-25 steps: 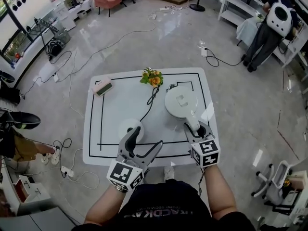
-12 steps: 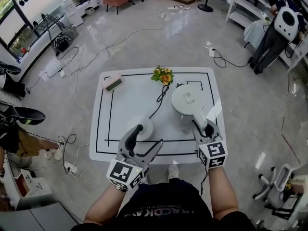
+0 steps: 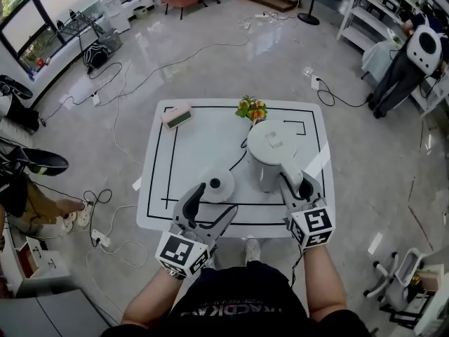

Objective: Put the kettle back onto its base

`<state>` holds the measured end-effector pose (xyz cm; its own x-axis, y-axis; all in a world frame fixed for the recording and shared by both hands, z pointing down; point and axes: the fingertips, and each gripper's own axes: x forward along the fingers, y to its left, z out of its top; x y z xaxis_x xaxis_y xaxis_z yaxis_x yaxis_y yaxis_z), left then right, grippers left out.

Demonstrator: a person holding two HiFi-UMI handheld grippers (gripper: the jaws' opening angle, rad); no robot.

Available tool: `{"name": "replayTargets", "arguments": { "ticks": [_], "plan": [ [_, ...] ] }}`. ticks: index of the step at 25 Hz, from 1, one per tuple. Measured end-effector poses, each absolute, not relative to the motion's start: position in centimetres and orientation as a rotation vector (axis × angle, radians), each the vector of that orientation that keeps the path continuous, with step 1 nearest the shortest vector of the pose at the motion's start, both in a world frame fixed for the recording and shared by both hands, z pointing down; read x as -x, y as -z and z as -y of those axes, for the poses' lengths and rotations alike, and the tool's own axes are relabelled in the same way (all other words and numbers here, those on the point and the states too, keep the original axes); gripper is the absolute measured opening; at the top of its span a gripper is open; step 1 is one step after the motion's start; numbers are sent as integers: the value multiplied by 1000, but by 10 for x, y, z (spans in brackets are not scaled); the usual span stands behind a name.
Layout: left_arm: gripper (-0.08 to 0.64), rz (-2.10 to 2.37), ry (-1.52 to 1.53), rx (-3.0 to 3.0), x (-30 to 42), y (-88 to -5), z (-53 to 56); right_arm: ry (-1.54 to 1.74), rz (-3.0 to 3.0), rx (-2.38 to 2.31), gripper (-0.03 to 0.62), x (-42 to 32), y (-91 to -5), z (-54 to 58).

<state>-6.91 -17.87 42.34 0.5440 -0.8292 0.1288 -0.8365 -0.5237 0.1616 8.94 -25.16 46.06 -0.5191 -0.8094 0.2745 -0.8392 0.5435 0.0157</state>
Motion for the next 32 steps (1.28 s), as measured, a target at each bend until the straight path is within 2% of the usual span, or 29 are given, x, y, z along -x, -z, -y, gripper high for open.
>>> {"name": "replayTargets", "arguments": {
  "ticks": [16, 32],
  "plan": [
    [359, 1554, -27, -2517, 151, -411, 142, -182, 2732, -1210, 117, 35, -435, 234],
    [359, 1600, -45, -2470, 205, -420, 122, -228, 2703, -1182, 117, 87, -466, 231]
  ]
}}
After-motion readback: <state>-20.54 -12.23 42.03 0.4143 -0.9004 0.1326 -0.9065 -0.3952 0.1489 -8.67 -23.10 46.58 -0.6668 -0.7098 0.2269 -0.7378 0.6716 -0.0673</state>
